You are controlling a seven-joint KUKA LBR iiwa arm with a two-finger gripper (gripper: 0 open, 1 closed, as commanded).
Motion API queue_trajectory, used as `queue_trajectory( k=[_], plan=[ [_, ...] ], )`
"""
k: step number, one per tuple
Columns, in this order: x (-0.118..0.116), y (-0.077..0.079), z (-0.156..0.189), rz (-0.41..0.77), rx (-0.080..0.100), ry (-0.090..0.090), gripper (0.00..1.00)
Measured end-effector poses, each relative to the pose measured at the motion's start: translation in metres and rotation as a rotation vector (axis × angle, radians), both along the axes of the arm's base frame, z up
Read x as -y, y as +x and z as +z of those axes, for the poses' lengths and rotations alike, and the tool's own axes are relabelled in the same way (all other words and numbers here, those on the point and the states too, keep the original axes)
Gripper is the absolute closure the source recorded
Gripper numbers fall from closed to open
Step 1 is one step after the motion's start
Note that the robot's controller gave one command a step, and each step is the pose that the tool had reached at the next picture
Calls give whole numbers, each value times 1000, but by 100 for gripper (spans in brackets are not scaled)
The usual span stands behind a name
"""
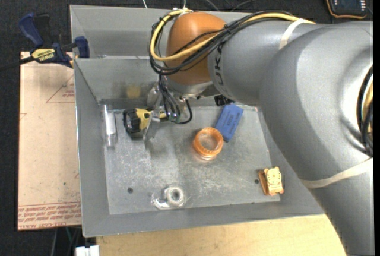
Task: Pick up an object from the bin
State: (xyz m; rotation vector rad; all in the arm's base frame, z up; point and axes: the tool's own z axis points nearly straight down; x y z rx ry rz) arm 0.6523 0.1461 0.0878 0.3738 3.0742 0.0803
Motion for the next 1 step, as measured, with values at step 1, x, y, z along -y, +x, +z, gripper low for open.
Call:
queue_trajectory(
  k=[1],
  plan=[
    [3, -5, 41, 72, 8, -4, 0]
  ],
)
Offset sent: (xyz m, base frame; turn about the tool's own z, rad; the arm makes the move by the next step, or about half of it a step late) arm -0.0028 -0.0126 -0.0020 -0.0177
